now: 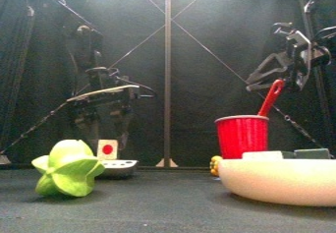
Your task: Grab green sushi piece from stove
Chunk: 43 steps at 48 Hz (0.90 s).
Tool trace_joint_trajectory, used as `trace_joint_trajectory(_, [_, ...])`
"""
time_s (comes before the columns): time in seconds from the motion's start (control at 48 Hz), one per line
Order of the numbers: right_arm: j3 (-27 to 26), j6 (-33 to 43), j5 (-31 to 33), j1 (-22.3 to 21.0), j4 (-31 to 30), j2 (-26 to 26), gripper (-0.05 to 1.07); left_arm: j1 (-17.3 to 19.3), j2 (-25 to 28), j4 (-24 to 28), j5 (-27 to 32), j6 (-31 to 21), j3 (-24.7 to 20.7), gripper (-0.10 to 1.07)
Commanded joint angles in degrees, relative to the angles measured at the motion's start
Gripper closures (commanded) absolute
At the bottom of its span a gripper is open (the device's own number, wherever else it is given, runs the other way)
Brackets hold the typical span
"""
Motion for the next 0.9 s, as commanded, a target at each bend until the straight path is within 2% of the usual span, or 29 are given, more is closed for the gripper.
trace_joint_trajectory(0.0, [-0.62,0.0,-0.18,-0.09,0.09,0.18,0.32,0.18,-0.35,-0.44,0.09,0.0,-0.7,0.13])
trace_joint_trajectory(0.312, [-0.62,0.0,-0.18,-0.09,0.0,0.18,0.32,0.18,-1.23,-0.09,0.09,0.26,-0.7,0.28])
trace_joint_trajectory(0.583, [-0.62,0.0,-0.18,-0.18,0.0,0.26,0.32,-0.79,-4.83,1.67,0.09,0.26,-0.62,0.29])
trace_joint_trajectory(0.875, [-0.53,0.0,-0.18,-0.18,0.18,0.18,0.32,-1.32,-4.92,1.67,0.09,0.26,-0.18,0.29])
